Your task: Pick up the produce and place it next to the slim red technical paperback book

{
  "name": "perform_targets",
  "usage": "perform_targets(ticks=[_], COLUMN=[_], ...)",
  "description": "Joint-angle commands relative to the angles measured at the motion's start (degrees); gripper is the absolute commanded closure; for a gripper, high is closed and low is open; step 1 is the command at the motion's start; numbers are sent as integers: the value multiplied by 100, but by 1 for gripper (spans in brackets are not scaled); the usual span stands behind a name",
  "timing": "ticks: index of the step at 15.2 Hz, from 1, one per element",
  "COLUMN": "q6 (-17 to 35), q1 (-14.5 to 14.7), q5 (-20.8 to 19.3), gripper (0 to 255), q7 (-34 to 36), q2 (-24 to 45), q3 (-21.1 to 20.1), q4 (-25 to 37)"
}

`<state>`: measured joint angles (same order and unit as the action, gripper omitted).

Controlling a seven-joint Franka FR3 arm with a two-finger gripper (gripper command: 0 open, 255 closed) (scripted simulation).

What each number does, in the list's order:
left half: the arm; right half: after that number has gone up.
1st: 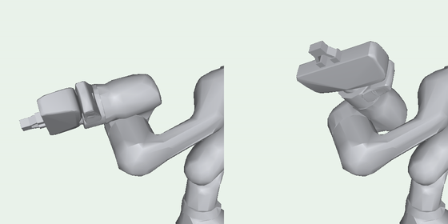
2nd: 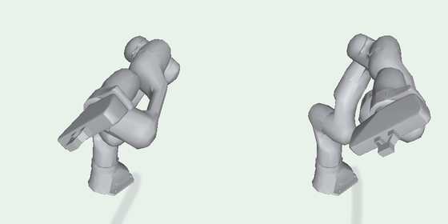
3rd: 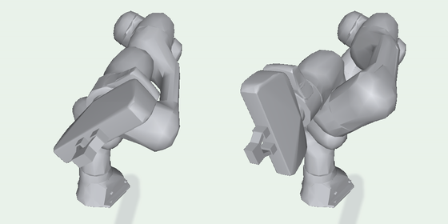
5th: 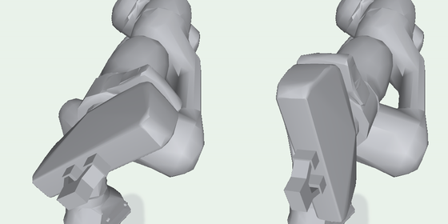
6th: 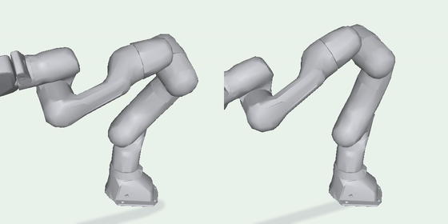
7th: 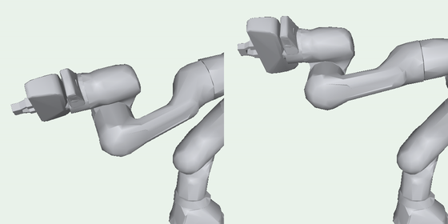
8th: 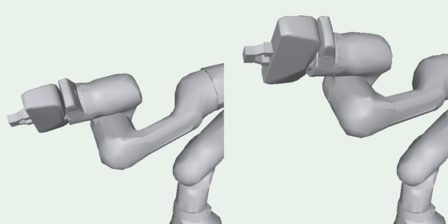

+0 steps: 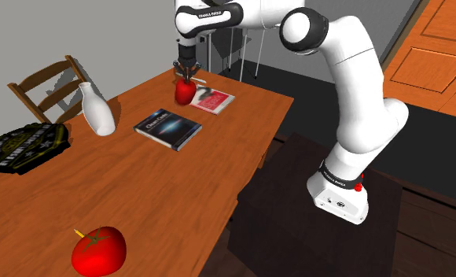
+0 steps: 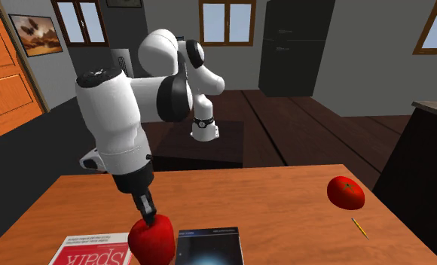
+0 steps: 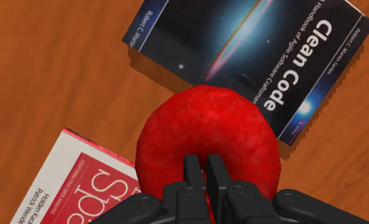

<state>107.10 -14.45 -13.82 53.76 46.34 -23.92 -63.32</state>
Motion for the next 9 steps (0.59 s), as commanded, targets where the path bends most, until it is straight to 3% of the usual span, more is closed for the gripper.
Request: perform_targets(ticks=[1,2,9], q6=[-544,-1249,-549], q1=[238,575,391], q5=[-93,-148,-150], gripper=[255,255,255], q7=[-194,-415,-339], q2=[786,1708,1523], q3=[123,252,243], q4=[1367,3067,2141])
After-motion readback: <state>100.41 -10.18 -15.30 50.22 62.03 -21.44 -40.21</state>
